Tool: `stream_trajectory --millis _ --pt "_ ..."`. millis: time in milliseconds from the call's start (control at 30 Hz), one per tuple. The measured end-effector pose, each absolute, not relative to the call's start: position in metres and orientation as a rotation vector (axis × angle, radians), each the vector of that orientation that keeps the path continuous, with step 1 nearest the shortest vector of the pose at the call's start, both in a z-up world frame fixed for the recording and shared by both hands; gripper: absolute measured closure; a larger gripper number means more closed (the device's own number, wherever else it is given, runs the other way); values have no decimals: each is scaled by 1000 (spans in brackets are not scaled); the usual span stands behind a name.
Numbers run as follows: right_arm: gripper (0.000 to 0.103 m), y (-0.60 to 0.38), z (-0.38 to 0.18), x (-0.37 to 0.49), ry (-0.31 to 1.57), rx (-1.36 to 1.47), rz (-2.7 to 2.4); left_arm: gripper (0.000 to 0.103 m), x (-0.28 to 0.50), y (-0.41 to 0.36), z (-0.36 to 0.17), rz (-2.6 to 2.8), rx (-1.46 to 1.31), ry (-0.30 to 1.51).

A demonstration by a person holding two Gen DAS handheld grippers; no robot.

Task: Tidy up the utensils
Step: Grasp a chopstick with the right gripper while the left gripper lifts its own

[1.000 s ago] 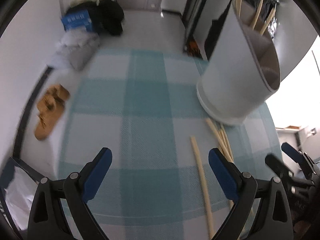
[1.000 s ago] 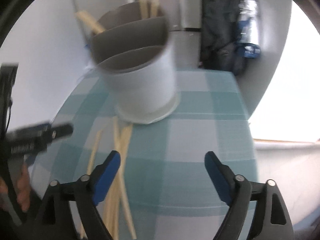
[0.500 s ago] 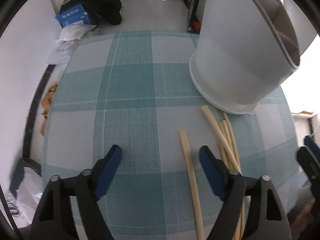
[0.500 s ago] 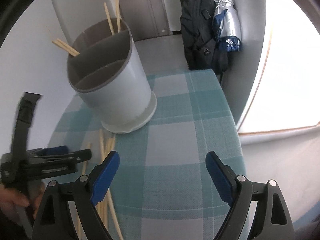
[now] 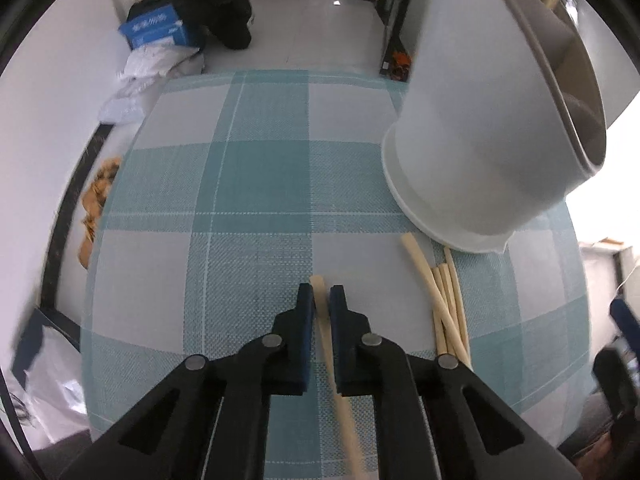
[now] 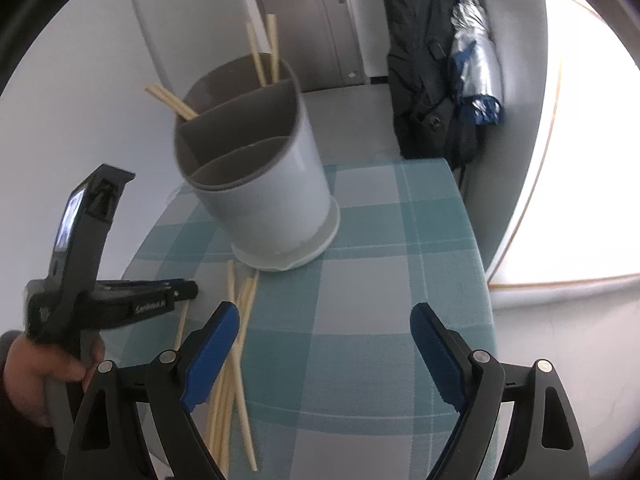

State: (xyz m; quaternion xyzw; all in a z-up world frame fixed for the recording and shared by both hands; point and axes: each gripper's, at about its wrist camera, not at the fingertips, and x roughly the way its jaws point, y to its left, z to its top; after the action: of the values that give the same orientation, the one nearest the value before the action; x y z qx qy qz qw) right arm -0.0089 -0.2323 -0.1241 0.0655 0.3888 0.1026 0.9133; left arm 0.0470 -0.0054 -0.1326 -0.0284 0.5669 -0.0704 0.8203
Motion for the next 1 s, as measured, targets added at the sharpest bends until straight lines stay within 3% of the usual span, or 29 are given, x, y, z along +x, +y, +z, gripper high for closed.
stream_trajectory --millis 233,300,467,633,733,1000 --pt "19 -217 -120 -12 784 110 287 101 49 7 -129 -161 -160 1211" --pt "23 -208 -118 -9 790 76 312 101 48 15 -122 -165 -193 1184" --pt "46 -184 -121 5 846 17 392 101 45 29 -101 -184 -281 1094" --pt "50 -149 -133 30 915 -48 450 101 42 48 -82 -198 -375 988" --pt "62 -128 -143 45 953 -104 444 101 40 58 -74 -197 -411 929" --pt "65 -93 -161 62 972 -253 352 101 42 82 -72 -217 -442 867"
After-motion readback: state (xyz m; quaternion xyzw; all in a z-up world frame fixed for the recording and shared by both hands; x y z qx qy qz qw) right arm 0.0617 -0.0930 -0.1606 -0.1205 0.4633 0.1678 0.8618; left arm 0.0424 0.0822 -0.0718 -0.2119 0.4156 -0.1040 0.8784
